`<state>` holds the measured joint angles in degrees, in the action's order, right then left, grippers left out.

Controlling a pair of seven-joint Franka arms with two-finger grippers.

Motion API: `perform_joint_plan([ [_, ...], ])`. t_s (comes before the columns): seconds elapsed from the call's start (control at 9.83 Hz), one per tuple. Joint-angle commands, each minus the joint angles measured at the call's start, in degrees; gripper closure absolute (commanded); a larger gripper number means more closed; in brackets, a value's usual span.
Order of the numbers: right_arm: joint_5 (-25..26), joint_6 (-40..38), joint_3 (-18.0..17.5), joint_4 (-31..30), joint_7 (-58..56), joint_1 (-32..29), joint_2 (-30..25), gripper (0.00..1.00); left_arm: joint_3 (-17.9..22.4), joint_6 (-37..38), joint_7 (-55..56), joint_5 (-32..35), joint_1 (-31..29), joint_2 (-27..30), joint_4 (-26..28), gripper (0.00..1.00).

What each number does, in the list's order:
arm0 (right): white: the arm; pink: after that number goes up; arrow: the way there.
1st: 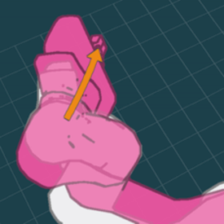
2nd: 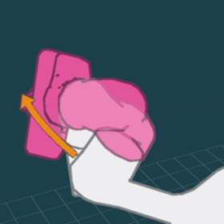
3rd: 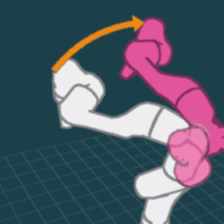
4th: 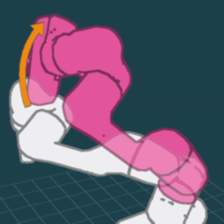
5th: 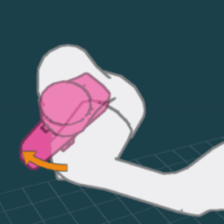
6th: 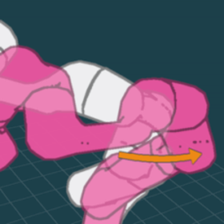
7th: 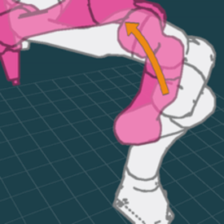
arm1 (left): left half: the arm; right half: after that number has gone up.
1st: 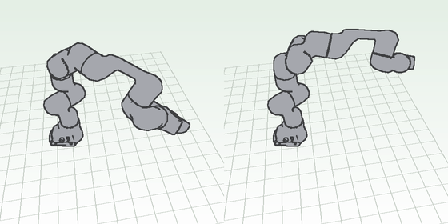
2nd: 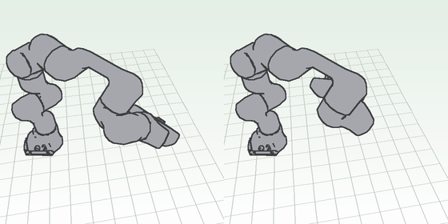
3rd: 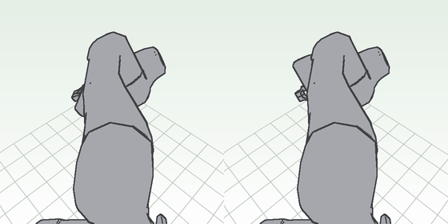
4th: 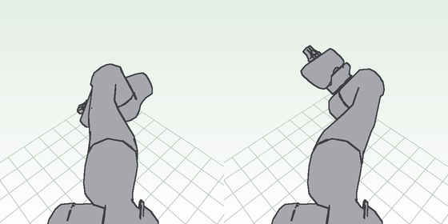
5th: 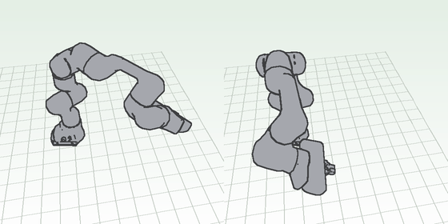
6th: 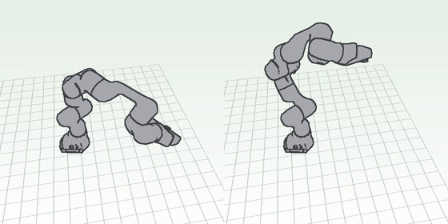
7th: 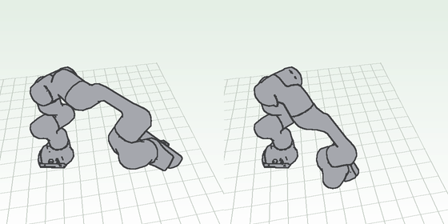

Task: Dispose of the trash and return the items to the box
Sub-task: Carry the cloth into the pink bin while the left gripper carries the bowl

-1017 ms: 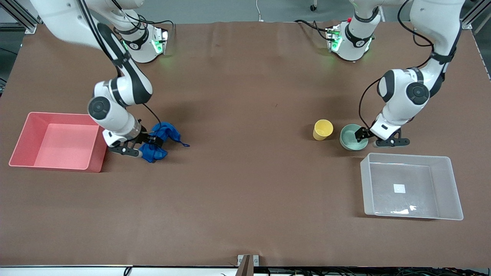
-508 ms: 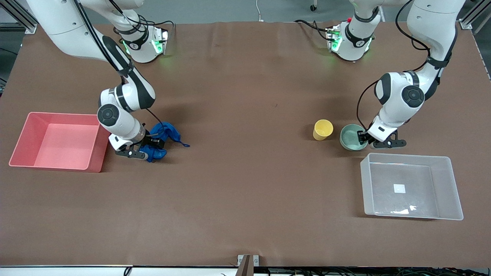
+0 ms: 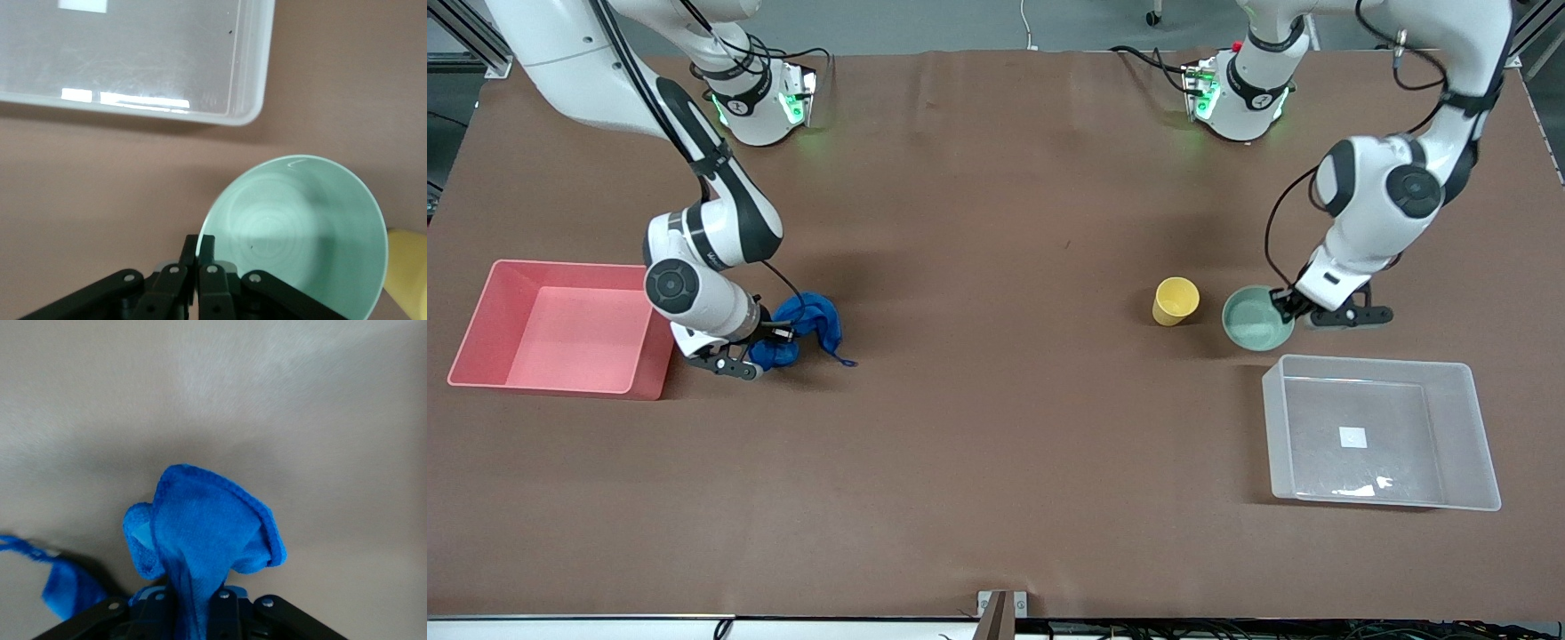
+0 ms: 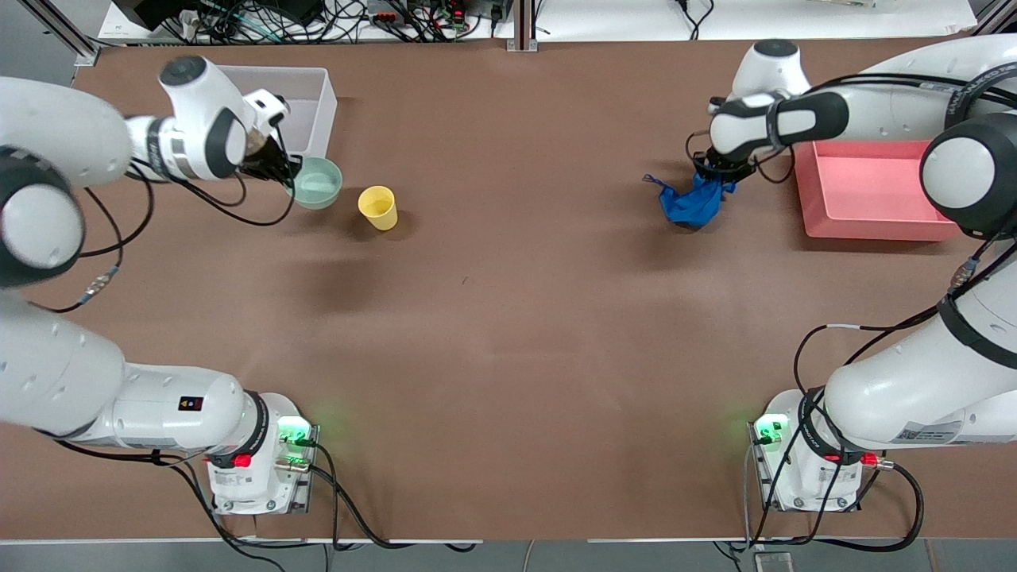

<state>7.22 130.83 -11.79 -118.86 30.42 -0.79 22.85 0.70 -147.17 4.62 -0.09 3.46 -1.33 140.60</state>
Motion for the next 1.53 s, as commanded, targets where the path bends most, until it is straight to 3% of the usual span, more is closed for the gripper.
perform_joint_plan([
  [0.0, 1.0, -19.6, -0.4, 12.8, -0.1, -0.7, -3.3, 0.99, 0.2, 7.7, 0.3, -1.0, 0.1, 3.2, -4.2, 1.00],
  [0.2, 1.0, -33.3, 2.0, 23.5, -8.6, -3.1, -5.3, 0.99, 0.9, 11.8, 0.6, -1.3, -0.2, -4.9, -18.4, 0.99],
  [0.41, 1.8, -42.3, 10.0, 31.3, -18.7, -2.7, -6.6, 0.99, 4.2, 16.7, -0.9, -1.4, -0.3, -15.6, -33.6, 0.99],
  [0.61, 7.3, -40.0, 18.1, 31.0, -32.0, -3.2, -6.2, 0.98, 5.9, 18.0, -3.4, -3.8, -0.5, -26.0, -44.9, 0.99],
  [0.71, 7.5, -35.3, 22.1, 29.4, -38.3, -3.5, -5.5, 0.98, 6.4, 18.0, -5.7, -7.0, -0.5, -30.4, -49.3, 0.99],
  [0.81, 7.3, -26.7, 25.9, 25.5, -43.8, -4.0, -4.2, 0.98, 8.1, 17.9, -7.7, -8.5, -0.4, -34.7, -52.2, 0.99],
  [1.02, 3.7, -15.4, 28.7, 14.6, -47.5, -4.7, -4.1, 0.98, 10.2, 17.4, -10.9, -10.4, -1.0, -39.1, -55.2, 0.99],
  [1.32, -2.3, -4.0, 28.8, 3.8, -47.6, -4.3, -3.8, 0.98, 10.3, 16.0, -11.1, -10.5, -0.6, -39.6, -50.7, 0.97],
  [1.42, -2.7, 1.7, 28.8, 0.7, -47.6, -4.2, -3.2, 0.94, 10.2, 12.4, -11.2, -10.5, -0.5, -39.7, -47.2, 0.96],
])
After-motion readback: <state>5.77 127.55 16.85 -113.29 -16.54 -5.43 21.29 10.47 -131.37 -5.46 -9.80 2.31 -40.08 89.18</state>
